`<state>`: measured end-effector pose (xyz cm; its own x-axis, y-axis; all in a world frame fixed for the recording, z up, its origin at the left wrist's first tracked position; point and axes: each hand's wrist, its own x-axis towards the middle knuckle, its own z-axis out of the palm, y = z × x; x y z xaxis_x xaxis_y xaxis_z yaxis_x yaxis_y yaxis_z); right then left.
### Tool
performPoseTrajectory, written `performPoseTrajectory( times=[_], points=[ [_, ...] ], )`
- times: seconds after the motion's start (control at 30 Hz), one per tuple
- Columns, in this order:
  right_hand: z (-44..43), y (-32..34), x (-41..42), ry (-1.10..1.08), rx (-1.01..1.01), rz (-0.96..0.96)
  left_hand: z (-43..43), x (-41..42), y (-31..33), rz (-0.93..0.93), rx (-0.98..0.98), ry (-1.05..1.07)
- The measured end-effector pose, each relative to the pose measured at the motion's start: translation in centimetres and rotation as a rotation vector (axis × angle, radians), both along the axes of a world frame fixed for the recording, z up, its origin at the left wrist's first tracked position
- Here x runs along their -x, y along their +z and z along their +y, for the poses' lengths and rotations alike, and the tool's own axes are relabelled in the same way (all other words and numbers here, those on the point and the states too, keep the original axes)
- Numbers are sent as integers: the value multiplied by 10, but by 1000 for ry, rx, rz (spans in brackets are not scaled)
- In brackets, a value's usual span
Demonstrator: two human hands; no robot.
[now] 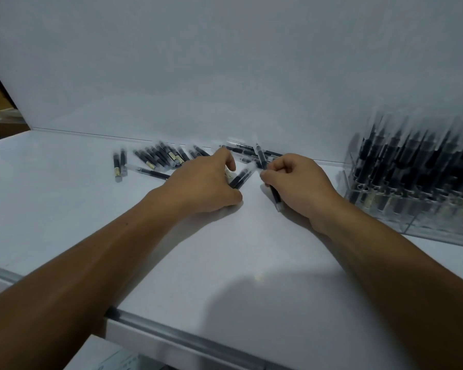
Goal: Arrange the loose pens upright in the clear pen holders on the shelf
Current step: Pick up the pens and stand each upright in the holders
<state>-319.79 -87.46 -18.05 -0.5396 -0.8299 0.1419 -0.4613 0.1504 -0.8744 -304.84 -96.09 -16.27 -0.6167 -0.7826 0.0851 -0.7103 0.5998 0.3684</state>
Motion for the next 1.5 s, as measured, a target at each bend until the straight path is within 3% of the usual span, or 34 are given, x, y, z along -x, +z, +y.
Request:
performPoseTrajectory(
  times=[0.37, 0.6, 0.8, 1.0, 1.1, 1.2, 1.33, 1.5],
  points=[
    [3, 4, -2, -2, 118, -91, -3, -6, 3, 79, -6, 12],
    [8, 18, -12, -16, 240, -123, -3, -11, 7, 530, -314, -49],
    [23, 40, -18, 25, 250, 9, 8, -4, 11, 814, -563, -114],
    [80, 58, -8, 42, 327, 148, 28, 9, 11, 906, -679, -228],
    [116, 68, 13, -38, 437, 86, 47, 23, 18, 941, -716, -298],
    [143, 80, 36, -165, 483, 149, 75, 43, 25, 945, -763, -398],
    [159, 94, 62, -272, 464, 284, 116, 78, 27, 996, -793, -497],
    [162, 105, 81, -249, 345, 343, 152, 100, 8, 1100, -850, -507]
  ],
)
